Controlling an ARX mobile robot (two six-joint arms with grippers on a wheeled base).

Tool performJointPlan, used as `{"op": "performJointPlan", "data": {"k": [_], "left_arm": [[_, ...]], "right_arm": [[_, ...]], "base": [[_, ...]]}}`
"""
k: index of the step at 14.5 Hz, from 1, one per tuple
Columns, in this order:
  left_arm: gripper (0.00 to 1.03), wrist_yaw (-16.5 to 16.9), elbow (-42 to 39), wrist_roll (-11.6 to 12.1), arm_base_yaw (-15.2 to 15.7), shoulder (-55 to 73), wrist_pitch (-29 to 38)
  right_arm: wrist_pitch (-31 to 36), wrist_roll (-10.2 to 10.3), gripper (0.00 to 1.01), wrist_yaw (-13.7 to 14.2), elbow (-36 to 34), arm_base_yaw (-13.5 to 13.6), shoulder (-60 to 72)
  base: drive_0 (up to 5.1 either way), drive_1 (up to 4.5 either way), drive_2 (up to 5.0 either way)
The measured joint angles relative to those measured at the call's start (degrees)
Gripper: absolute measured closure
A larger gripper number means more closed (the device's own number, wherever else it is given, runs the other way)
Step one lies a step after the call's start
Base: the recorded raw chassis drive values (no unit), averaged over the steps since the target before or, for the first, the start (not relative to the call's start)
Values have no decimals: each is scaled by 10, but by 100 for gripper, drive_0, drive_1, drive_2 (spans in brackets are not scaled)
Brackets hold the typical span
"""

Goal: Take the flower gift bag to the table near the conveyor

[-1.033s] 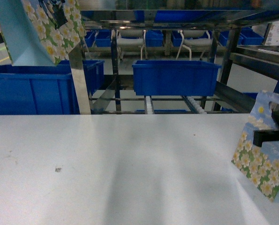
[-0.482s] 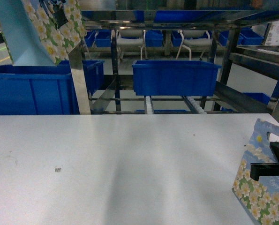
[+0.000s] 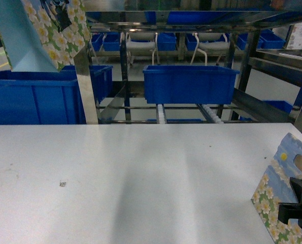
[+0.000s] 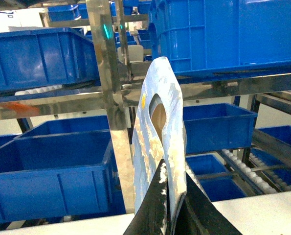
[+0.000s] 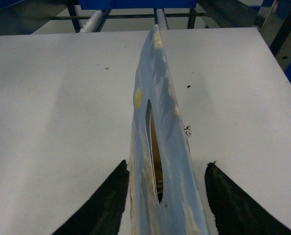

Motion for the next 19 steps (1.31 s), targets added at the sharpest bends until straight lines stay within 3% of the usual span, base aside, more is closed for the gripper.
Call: {"op": "performJointPlan", "data": {"k": [5, 8, 10, 13, 15, 18, 19], "left_arm": [[101, 0, 0, 0, 0, 0, 0], [101, 0, 0, 0, 0, 0, 0], [101, 0, 0, 0, 0, 0, 0], [101, 0, 0, 0, 0, 0, 0], [101, 0, 0, 0, 0, 0, 0], [101, 0, 0, 0, 0, 0, 0], [101, 0, 0, 0, 0, 0, 0]], "right_arm": [[-2, 3, 1, 24, -35, -7, -85], [-20, -5, 3, 70, -52, 9, -173], [-35, -44, 3, 117, -66, 37, -252], [-125, -79, 3, 163, -77, 40, -396], [-223, -94, 3, 169, -80, 52, -518], [-469, -105, 3, 169, -69, 80, -753], [-521, -105, 3, 170, -60, 84, -807]], "base": [[0, 0, 0], [0, 0, 0], [0, 0, 0], [0, 0, 0], [0, 0, 0], [0, 0, 0], [0, 0, 0]]}}
